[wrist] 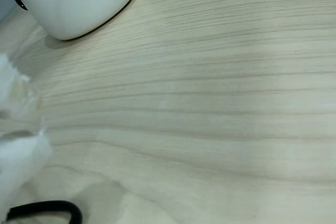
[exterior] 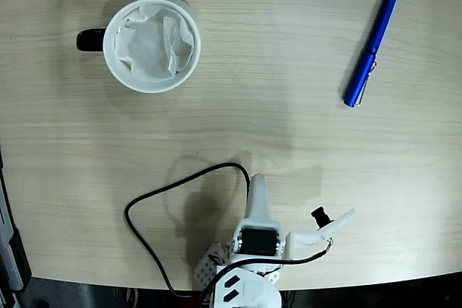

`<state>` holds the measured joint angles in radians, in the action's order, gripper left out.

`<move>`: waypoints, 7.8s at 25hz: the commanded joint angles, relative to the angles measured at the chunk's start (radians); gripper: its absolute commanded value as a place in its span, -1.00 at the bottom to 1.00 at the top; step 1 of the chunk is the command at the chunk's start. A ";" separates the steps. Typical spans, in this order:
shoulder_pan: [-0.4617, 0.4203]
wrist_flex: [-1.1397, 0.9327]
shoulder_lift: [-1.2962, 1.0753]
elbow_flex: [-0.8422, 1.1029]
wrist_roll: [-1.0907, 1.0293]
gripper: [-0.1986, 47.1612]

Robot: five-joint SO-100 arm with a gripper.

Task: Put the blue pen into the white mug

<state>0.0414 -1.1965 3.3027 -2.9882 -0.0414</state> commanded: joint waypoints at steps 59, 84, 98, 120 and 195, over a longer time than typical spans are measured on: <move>0.368 -0.130 -1.928 1.677 -1.060 -0.99; 0.422 -0.293 -2.430 2.161 -1.723 -0.60; 0.422 -0.367 -2.502 2.207 -1.753 -0.29; 0.456 -0.319 -2.635 2.321 -1.753 -0.29; -0.448 -0.193 -1.499 1.482 0.061 -0.99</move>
<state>-0.3528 -1.4143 1.7181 -1.5002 -0.0506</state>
